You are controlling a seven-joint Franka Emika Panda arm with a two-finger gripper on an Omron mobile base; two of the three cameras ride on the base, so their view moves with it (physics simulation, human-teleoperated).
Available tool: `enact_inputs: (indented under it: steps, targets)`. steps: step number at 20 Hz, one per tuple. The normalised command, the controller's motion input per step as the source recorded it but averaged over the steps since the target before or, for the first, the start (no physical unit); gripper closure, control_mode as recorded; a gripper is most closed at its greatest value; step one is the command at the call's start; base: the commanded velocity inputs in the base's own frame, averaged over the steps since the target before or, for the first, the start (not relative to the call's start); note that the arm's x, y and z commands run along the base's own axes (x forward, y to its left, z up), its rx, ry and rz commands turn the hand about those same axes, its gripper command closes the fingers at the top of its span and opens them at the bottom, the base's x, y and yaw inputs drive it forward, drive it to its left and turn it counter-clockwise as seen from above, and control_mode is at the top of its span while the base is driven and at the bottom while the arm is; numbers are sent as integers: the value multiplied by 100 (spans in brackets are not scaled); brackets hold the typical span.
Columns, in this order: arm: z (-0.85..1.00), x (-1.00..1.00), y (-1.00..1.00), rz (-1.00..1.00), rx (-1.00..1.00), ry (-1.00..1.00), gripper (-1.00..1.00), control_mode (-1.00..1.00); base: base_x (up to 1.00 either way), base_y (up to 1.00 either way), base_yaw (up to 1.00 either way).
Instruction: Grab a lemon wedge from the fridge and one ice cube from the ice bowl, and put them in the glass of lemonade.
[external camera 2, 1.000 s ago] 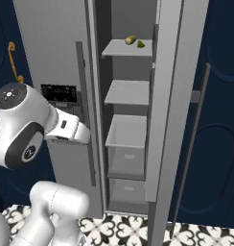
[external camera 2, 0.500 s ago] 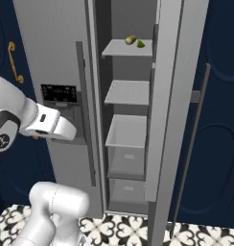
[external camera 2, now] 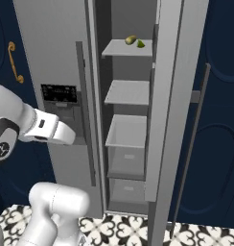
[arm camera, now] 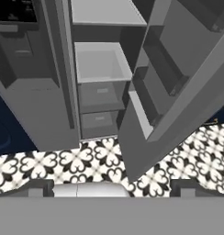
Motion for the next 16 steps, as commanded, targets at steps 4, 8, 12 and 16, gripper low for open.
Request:
enact_inputs:
  steps: [4, 8, 12, 16]
  targets:
    - [0, 2, 0, 0, 0, -2, -100, -100, 0, 0, 0]
    - [0, 4, 0, -1, 0, 0, -100, 100, 11, 0, -3]
    - [0, 0, 0, 0, 0, 0, -100, 100, 73, 0, -17]
    - [0, 0, 0, 0, 0, 0, -100, 100, 91, 0, -16]
